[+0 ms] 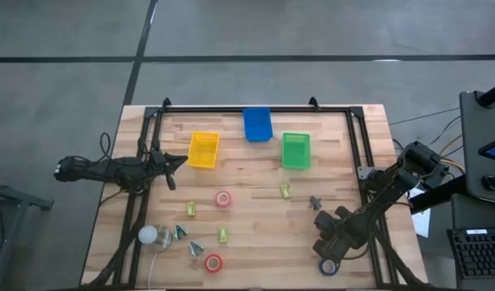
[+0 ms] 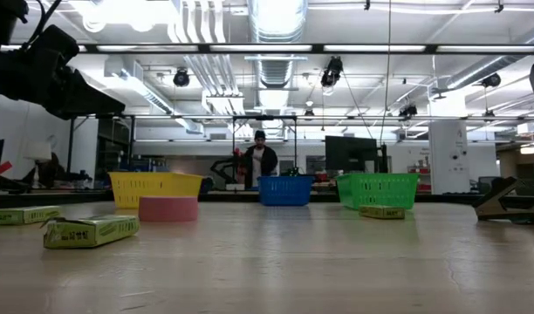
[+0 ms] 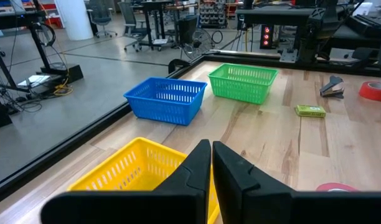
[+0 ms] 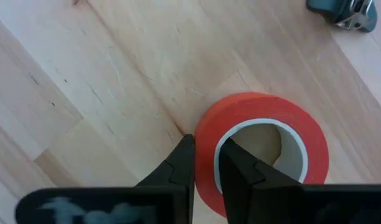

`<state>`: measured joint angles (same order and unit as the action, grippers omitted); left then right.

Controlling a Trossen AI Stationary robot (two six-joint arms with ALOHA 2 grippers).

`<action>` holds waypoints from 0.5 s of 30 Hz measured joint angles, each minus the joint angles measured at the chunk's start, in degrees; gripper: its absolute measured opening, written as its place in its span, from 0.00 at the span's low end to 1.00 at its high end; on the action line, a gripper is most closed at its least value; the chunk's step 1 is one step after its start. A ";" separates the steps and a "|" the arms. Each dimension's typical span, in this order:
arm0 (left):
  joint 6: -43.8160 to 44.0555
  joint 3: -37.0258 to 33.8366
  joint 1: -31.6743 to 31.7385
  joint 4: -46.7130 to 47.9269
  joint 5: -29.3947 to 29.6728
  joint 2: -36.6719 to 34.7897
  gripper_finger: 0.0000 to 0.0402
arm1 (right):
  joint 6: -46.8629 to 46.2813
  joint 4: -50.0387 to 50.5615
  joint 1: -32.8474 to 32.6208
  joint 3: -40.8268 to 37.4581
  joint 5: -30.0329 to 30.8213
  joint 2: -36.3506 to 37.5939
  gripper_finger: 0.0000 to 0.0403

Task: Pick and place Stapler, Stapler remover, tape
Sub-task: Put the top red tape into the green basket

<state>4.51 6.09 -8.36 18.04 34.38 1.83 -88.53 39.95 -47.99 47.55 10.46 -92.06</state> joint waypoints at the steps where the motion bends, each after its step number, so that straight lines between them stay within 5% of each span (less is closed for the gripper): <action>1: -0.01 0.00 0.00 0.00 0.00 -0.01 0.05 | 0.00 0.13 0.00 0.09 0.01 0.11 0.12; 15: 0.00 0.00 0.00 0.00 0.01 -0.02 0.05 | 5.09 6.89 1.90 6.77 1.72 0.97 0.13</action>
<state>4.51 6.09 -8.36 18.04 34.39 1.80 -83.44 46.84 -46.08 54.32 12.18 -91.09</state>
